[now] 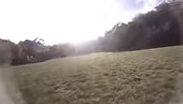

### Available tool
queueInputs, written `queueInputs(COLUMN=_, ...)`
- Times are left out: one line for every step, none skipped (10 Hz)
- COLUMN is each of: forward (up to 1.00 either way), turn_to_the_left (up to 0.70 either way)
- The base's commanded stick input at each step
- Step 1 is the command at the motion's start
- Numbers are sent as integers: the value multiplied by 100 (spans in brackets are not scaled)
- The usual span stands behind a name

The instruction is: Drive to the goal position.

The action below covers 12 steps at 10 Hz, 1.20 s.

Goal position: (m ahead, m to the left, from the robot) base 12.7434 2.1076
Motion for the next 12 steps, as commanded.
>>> queueInputs(forward=70, turn_to_the_left=0)
queueInputs(forward=70, turn_to_the_left=0)
queueInputs(forward=70, turn_to_the_left=0)
queueInputs(forward=70, turn_to_the_left=0)
queueInputs(forward=70, turn_to_the_left=0)
queueInputs(forward=70, turn_to_the_left=0)
queueInputs(forward=70, turn_to_the_left=1)
queueInputs(forward=70, turn_to_the_left=1)
queueInputs(forward=70, turn_to_the_left=1)
queueInputs(forward=70, turn_to_the_left=1)
queueInputs(forward=70, turn_to_the_left=1)
queueInputs(forward=70, turn_to_the_left=1)
